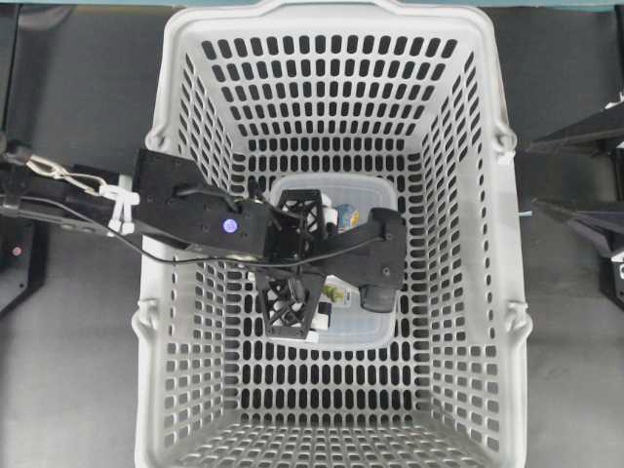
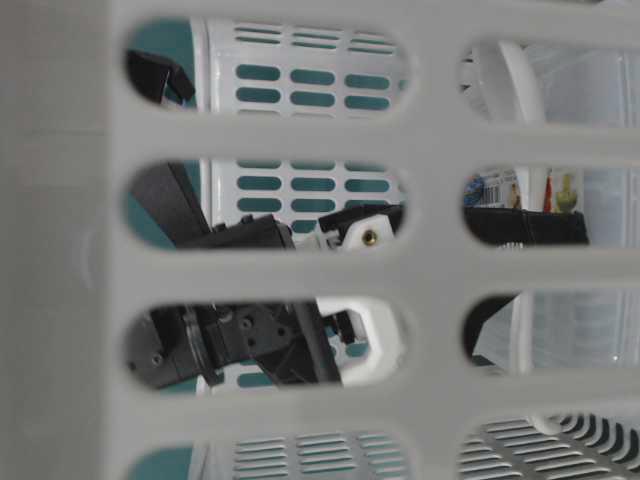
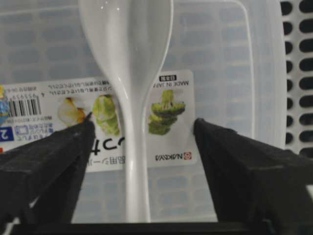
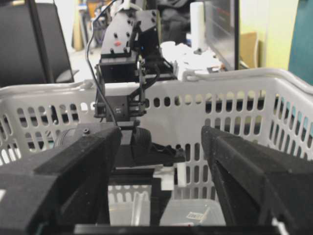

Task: Pick up the chinese spoon from the shopping basket with the left arm.
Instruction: 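Close the left gripper on the white spoon, then lift the white spoon upward out of the container with the left gripper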

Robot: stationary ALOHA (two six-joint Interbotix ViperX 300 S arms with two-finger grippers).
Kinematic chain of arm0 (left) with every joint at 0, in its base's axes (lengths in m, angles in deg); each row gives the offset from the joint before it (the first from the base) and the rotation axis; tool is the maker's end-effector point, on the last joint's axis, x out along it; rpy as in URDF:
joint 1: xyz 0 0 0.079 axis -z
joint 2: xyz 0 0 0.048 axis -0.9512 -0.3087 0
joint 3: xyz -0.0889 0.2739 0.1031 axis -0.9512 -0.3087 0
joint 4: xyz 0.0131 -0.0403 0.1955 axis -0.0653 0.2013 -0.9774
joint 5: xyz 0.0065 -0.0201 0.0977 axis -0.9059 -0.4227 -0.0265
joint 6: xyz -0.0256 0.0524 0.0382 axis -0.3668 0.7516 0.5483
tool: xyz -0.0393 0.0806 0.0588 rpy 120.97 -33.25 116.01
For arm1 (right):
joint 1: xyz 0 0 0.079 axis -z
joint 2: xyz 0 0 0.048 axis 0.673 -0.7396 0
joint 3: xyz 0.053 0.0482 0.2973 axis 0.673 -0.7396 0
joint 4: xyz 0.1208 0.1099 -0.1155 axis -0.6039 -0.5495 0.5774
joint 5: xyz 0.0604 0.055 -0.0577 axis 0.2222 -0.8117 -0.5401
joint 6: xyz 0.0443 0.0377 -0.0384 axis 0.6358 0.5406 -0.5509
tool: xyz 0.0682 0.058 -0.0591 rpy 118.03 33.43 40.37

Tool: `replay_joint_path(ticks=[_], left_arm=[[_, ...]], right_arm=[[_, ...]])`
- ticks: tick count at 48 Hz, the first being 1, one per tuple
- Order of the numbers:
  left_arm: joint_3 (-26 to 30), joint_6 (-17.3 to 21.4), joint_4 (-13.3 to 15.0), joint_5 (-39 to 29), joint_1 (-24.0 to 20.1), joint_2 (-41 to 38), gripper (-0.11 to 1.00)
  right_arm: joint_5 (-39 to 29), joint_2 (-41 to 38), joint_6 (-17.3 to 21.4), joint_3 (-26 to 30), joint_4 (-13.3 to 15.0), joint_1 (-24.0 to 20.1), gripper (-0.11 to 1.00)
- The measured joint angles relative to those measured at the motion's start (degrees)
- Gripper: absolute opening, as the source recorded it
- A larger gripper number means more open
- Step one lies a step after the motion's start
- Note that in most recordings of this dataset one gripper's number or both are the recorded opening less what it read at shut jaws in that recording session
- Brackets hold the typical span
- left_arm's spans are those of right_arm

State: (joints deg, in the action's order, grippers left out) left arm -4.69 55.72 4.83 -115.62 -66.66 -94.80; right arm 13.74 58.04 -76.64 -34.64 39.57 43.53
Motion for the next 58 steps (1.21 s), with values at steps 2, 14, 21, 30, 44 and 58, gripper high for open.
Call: replay_joint_path(ticks=[2,14,21,30,44,58], left_arm=[[-0.4,0.1,0.0,0.5,0.1,0.3,0.64],[-0.9,0.5,0.0,0.9,0.4,1.0,0.12],[0.4,0.9,-0.1,-0.6,-0.1,1.9,0.12],[7.9,0.9,-0.1,-7.4,-0.4,4.8,0.12],[25.7,0.9,-0.1,-23.6,-0.3,5.7,0.12],[29.7,-0.4,0.0,-28.0,-0.4,4.0,0.12]], right_arm=[[0.0,-0.1,0.0,0.0,0.0,-0.1,0.65],[0.0,-0.1,0.0,0.0,0.0,0.0,0.65],[0.0,-0.1,0.0,0.0,0.0,-0.1,0.65],[0.0,-0.1,0.0,-0.1,0.0,0.0,0.65],[0.0,0.0,0.0,-0.1,0.0,-0.1,0.65],[0.0,0.0,0.0,-0.1,0.0,0.0,0.65]])
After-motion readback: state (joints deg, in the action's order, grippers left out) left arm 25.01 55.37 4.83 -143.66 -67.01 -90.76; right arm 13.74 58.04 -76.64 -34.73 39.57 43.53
